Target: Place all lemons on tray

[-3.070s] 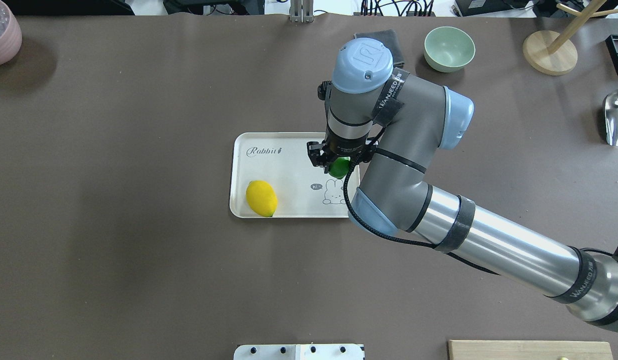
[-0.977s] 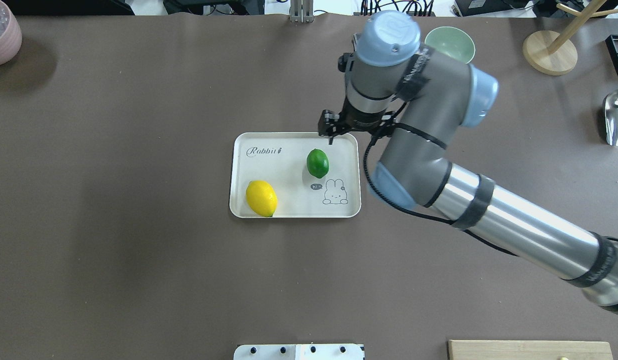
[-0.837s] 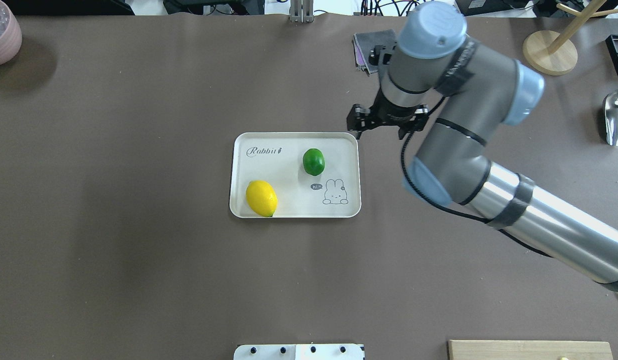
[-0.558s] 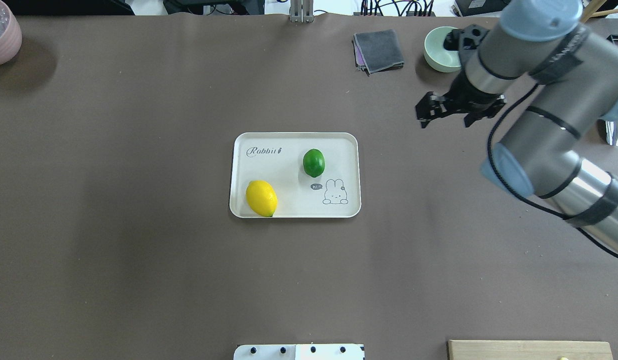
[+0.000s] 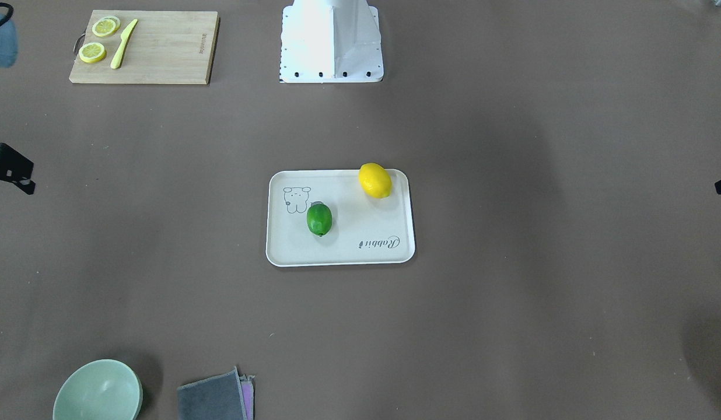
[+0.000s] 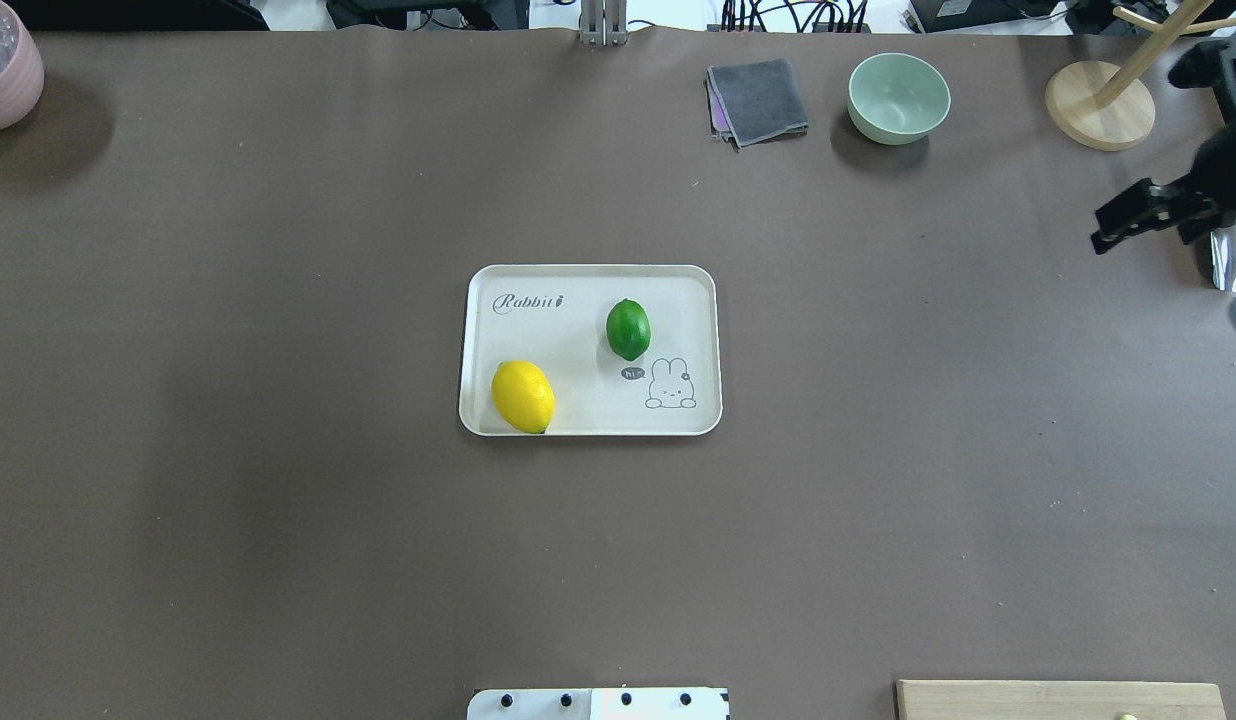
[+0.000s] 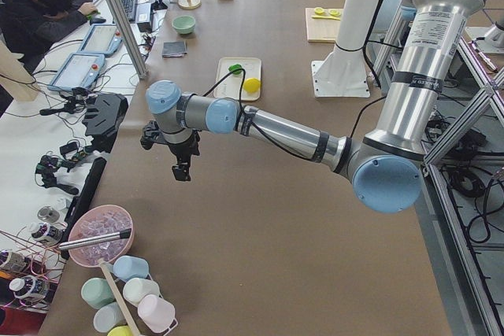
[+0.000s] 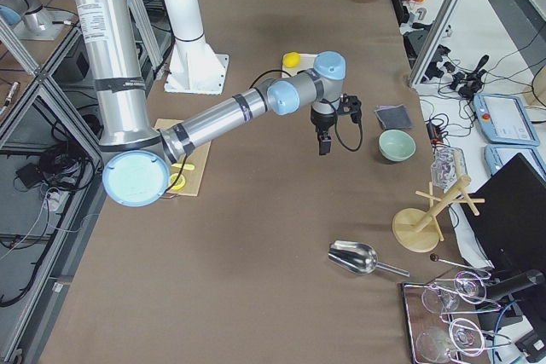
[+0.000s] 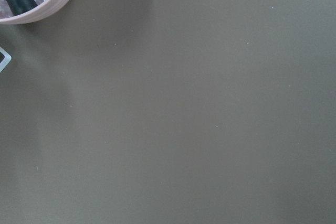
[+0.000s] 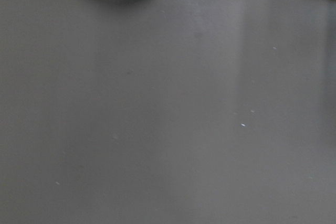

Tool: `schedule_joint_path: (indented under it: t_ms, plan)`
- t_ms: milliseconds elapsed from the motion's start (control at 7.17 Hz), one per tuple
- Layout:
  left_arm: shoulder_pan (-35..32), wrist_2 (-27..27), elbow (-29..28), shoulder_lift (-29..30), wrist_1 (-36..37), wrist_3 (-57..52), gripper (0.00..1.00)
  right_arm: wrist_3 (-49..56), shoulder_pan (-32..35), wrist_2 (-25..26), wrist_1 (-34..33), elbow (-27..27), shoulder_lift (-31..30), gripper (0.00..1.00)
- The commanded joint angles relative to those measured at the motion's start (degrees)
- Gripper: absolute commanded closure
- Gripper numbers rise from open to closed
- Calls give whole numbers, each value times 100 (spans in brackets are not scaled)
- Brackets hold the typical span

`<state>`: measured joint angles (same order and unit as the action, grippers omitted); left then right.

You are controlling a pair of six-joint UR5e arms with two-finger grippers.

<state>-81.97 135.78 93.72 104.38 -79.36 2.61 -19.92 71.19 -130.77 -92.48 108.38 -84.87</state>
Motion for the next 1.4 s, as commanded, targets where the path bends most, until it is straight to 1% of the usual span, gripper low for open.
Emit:
schedule_joint_path:
  t_ms: [0,140,279,419,698,1116,1256]
  plan:
    - [-3,2,23,-6,0,3,2,1713,1216,-519,2,-10,-966,0]
    - [-12,-7,101,-14,9,3,2,2320,1709,-564,2,-18,-1231,0]
    - [-12,1,111,-23,17,3,2,2909,2097,-573,2,-27,-1660,0]
    - [-12,2,137,-102,9,3,2,3280,2266,-573,2,-45,-1847,0]
    - [-3,2,155,-94,26,46,2,3223,2276,-626,2,-54,-1849,0]
    - [6,-7,137,-94,9,55,2,3222,2276,-669,2,-211,-1840,0]
    - [-3,-7,163,-94,17,64,2,3222,2276,-817,2,-221,-1831,0]
